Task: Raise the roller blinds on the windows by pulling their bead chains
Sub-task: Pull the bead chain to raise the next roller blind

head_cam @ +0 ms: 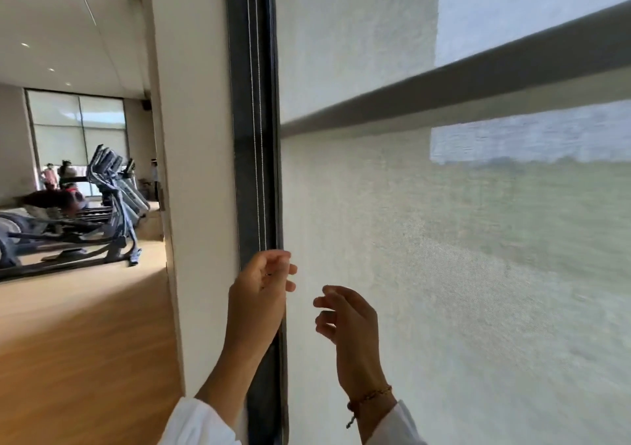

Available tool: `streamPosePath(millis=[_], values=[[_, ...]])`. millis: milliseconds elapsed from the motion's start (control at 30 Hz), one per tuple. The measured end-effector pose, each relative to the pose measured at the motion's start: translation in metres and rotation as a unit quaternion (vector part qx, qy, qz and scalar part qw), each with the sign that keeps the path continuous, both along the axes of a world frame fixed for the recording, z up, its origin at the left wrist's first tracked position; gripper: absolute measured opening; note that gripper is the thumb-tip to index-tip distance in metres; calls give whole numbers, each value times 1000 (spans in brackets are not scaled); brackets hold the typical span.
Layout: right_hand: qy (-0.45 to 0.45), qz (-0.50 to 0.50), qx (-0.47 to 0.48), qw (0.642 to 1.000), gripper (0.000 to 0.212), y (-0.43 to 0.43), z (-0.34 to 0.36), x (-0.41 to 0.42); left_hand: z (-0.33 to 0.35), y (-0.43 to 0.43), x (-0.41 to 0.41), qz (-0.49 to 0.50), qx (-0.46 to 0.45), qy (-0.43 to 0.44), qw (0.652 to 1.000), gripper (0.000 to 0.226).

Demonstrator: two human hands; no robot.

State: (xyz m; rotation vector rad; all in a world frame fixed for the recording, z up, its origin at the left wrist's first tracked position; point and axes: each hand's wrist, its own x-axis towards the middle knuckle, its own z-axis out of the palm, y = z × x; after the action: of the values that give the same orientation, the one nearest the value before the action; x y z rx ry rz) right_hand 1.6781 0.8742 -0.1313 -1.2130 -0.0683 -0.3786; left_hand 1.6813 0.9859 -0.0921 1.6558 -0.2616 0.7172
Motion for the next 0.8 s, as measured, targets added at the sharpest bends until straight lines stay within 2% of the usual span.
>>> streamPosePath(millis=[133, 367, 433, 500, 567, 700, 800], values=[[-7, 9, -38, 999, 13, 10, 13, 123, 9, 16, 115, -9, -62, 30, 998, 13], [8, -14, -150, 989, 13, 72, 13, 315, 7, 73, 276, -7, -78, 41, 996, 21], [11, -47, -197, 979, 25, 90, 14, 365, 11, 87, 322, -23, -77, 31, 996, 26], [6, -85, -236, 968, 22, 107, 19, 408, 18, 98, 362, -37, -82, 17, 996, 29], [4, -105, -268, 958, 30, 130, 23, 450, 19, 111, 404, -67, -76, -1, 995, 29], [8, -135, -263, 955, 51, 161, 42, 513, 32, 131, 459, -108, -25, -47, 993, 30], [-32, -164, -258, 952, 41, 170, 64, 546, 49, 143, 493, -138, -13, -92, 986, 31]])
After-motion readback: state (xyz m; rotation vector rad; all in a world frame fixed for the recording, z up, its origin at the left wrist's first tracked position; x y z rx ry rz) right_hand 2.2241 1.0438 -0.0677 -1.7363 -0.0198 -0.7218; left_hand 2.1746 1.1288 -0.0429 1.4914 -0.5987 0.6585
